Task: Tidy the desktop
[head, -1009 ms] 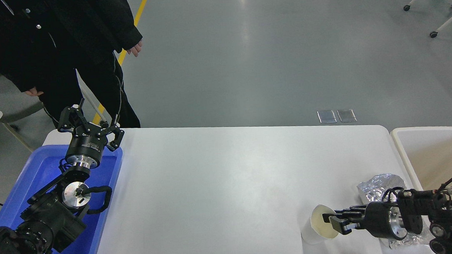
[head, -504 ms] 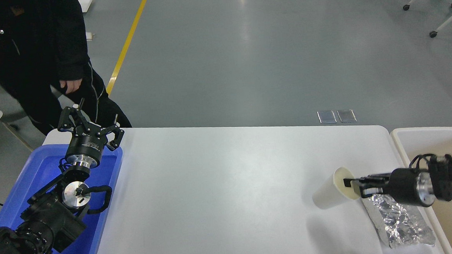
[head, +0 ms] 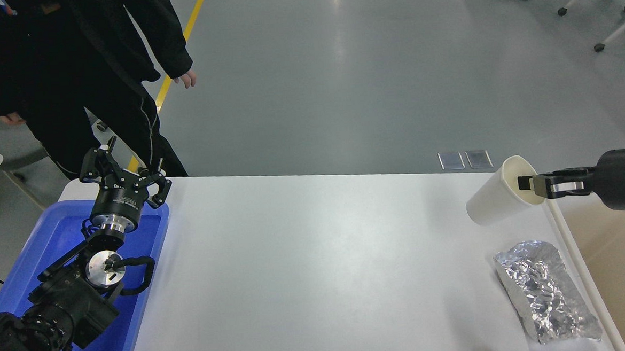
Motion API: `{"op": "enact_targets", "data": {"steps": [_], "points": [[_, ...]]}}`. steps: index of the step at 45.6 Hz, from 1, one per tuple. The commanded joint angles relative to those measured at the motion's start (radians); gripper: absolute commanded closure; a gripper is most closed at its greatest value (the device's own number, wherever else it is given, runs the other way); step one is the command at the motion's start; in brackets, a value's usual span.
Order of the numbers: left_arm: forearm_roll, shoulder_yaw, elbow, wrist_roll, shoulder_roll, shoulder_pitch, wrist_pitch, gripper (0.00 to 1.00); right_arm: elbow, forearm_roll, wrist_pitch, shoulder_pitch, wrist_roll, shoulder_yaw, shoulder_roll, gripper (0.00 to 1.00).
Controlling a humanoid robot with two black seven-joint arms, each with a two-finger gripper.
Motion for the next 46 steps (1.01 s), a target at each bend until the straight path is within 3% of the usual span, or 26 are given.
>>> {"op": "enact_targets", "data": {"steps": [1,16,26,39,46], "points": [[0.001,0.0,0.0,0.0,0.0,0.001,0.0,0.0,-0.001,0.033,0.072,0.075,-0.005,0.029,-0.046,1.0],[-0.001,0.0,0.0,0.0,0.0,-0.001,0.0,0.0,-0.036,0.049,0.063,0.061,-0.004,0.031,-0.21,1.0],[0.001,0.0,0.0,0.0,0.0,-0.001,0.0,0.0,-0.113,0.225,0.034,0.029,0.0,0.011,-0.309,1.0],[-0.001,0.0,0.0,0.0,0.0,0.001,0.0,0.0,-0.171,0.492,-0.072,0.005,0.0,-0.109,-0.388,1.0],[0.001,0.0,0.0,0.0,0.0,-0.001,0.0,0.0,-0.189,0.651,-0.19,0.002,0.006,-0.253,-0.409,1.0]]}}
